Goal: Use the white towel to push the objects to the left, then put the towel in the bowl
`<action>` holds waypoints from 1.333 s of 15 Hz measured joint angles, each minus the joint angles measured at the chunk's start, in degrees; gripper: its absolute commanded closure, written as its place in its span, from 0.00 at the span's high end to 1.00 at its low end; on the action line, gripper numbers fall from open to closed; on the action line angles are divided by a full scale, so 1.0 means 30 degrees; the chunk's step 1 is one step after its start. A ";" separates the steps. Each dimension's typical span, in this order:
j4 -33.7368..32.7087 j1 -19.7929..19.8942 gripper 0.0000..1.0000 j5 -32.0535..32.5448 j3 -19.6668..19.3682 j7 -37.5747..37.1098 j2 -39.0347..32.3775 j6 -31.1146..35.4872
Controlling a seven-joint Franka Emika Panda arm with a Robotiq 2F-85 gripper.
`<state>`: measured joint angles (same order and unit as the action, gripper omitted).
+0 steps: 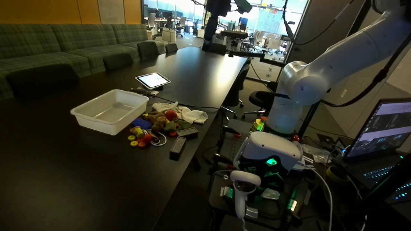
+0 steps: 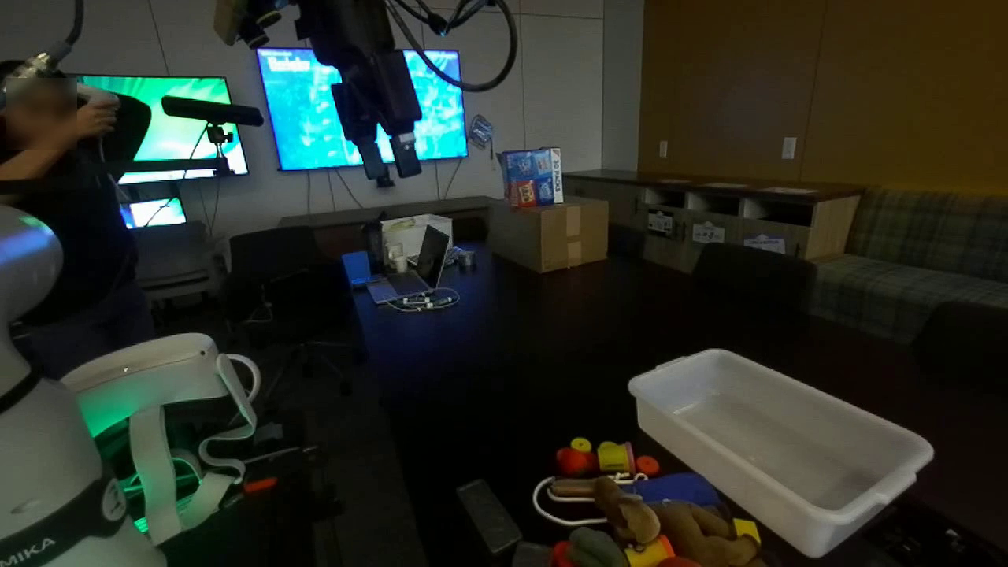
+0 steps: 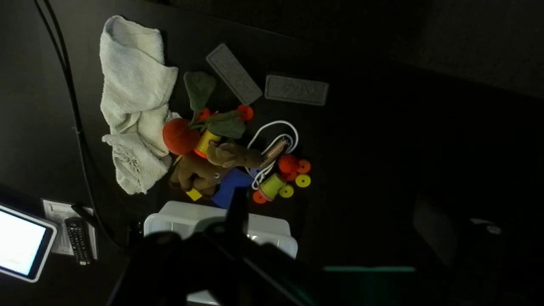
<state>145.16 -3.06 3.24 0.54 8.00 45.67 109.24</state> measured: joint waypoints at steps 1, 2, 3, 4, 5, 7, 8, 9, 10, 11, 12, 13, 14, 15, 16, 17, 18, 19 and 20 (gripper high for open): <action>0.0058 0.0000 1.00 0.0000 0.0000 -0.0008 -0.0010 0.0137; 0.0107 0.0001 1.00 0.0000 0.0000 -0.0032 -0.0014 0.0282; 0.0165 0.0001 1.00 0.0000 -0.0001 -0.0050 -0.0014 0.0466; 0.0222 0.0007 1.00 0.0000 -0.0003 -0.0101 -0.0014 0.0622; 0.0460 0.0137 1.00 0.0165 -0.0228 -0.0128 -0.0237 0.1496; 0.1349 0.0841 1.00 0.0759 -0.1116 -0.0001 -0.1295 0.4106; 0.1630 0.1177 1.00 0.0939 -0.1680 0.0158 -0.2194 0.5325; 0.1789 0.1476 1.00 0.1086 -0.2304 0.0454 -0.3248 0.6549; 0.1873 0.1757 1.00 0.1161 -0.2860 0.0823 -0.4348 0.7757; 0.1862 0.2002 1.00 0.1170 -0.3327 0.1186 -0.5520 0.8947; 0.1790 0.2206 1.00 0.1170 -0.3738 0.1543 -0.6785 1.0146; 0.1673 0.2381 1.00 0.1168 -0.4125 0.1874 -0.8062 1.1242; 0.1494 0.2510 1.00 0.1091 -0.4498 0.2216 -0.9345 1.2181; 0.1242 0.2579 1.00 0.0840 -0.4856 0.2631 -1.0613 1.2951; 0.0957 0.2638 1.00 0.0433 -0.5171 0.3112 -1.1868 1.3623; 0.0612 0.2709 1.00 -0.0110 -0.5400 0.3625 -1.3136 1.4211; 0.0219 0.2836 1.00 -0.0728 -0.5508 0.4150 -1.4379 1.4672; -0.0224 0.3019 1.00 -0.1374 -0.5517 0.4678 -1.5641 1.5097; -0.0741 0.3264 1.00 -0.2114 -0.5452 0.5251 -1.6921 1.5433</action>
<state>142.94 6.73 -3.10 -15.82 23.75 -5.09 155.54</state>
